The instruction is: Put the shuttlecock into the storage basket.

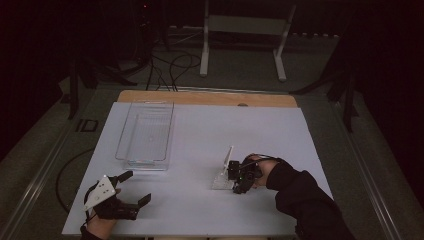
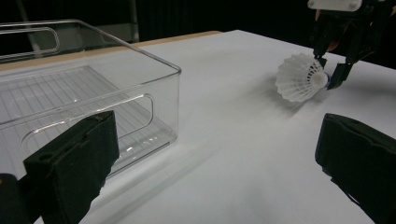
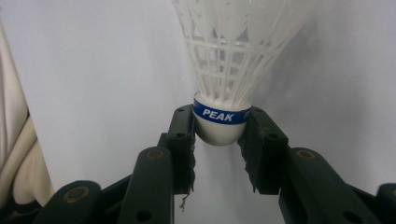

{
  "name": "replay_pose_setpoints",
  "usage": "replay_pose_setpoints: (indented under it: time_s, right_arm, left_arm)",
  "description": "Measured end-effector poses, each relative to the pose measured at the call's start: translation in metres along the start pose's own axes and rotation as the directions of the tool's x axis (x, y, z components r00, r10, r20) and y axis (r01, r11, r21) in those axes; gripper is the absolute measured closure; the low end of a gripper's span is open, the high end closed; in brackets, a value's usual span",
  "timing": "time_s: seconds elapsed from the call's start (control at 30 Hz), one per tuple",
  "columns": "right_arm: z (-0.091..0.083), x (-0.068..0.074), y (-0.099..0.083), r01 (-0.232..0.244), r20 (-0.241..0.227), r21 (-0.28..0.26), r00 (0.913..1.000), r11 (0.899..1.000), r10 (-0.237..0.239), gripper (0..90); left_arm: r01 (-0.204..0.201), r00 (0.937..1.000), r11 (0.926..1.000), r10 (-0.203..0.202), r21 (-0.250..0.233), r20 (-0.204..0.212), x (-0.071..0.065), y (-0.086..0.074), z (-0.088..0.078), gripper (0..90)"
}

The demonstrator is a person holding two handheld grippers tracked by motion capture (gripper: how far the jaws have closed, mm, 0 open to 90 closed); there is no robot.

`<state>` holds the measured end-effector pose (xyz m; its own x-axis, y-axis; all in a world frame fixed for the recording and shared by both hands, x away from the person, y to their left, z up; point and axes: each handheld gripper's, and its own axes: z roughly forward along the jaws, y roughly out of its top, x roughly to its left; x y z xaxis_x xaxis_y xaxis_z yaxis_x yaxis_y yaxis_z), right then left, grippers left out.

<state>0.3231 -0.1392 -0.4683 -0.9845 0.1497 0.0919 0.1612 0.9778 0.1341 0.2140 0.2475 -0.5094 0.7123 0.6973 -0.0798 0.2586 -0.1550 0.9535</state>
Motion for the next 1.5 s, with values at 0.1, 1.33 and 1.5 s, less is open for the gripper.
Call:
replay_pose_setpoints:
  time_s: [0.1,1.33,1.5]
  right_arm:
    - [-0.003,0.002,-0.003,0.035,-0.001,-0.017,0.9994,0.999,-0.035,66.3]
    - [-0.029,0.017,-0.013,0.163,0.014,-0.074,0.9866,0.984,-0.163,66.2]
    - [-0.034,0.018,-0.014,0.177,0.015,-0.075,0.9842,0.981,-0.177,66.2]
  left_arm:
    - [0.003,1.0,1.0,-0.003,0.002,0.002,0.0,0.0,0.0,0.3]
    - [-0.007,0.9922,0.9962,-0.004,0.087,0.125,-0.005,0.005,0.009,0.3]
    - [-0.037,0.9896,0.9886,0.016,0.146,0.143,-0.009,0.016,0.011,0.3]
